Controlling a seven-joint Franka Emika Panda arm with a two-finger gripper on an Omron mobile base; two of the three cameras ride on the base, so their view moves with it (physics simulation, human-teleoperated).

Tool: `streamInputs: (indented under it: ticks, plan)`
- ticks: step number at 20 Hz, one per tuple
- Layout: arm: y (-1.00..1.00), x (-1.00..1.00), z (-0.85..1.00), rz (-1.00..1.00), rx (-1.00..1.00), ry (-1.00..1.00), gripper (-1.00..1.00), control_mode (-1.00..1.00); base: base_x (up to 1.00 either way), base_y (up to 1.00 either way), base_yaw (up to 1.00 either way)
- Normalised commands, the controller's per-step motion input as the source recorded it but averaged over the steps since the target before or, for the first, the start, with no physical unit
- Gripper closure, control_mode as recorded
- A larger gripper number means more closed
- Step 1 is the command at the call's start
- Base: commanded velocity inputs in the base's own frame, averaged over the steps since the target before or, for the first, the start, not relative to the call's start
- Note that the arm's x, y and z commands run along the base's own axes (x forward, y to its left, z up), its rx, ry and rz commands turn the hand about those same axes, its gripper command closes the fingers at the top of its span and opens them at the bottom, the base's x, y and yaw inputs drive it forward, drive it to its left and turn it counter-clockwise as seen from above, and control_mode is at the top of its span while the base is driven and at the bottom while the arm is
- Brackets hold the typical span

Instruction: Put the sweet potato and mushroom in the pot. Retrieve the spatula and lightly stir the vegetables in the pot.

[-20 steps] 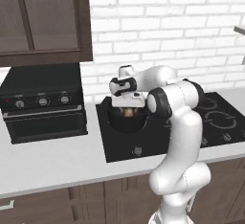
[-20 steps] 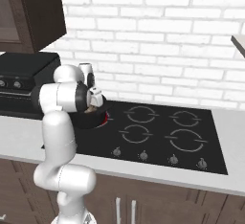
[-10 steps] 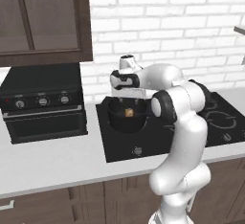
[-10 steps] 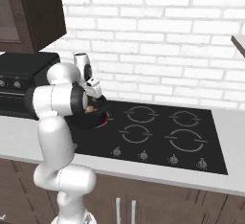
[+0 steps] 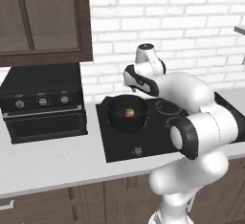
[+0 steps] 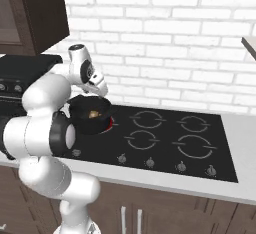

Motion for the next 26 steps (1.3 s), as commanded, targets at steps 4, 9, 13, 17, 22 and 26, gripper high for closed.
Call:
streamInputs:
  ticks: [4,9,13,17,22,26]
  plan:
    - [-0.68,-0.79,0.00,0.22,0.02,-0.12,-1.00,-1.00,0.00,0.00,0.00]
    - [-0.11,-0.91,0.44,0.42,-0.01,-0.07,-1.00,-1.00,0.00,0.00,0.00]
    - [0.12,-0.36,0.39,0.47,-0.10,0.14,-1.00,-1.00,0.00,0.00,0.00]
    - [0.16,-0.24,0.00,0.24,-0.08,0.13,-1.00,-1.00,0.00,0.00,0.00]
    - [0.01,-0.43,0.08,-0.05,-0.01,0.09,-1.00,-1.00,0.00,0.00,0.00]
    - [0.00,-0.41,0.01,-0.07,0.00,0.03,-1.00,-1.00,0.00,0.00,0.00]
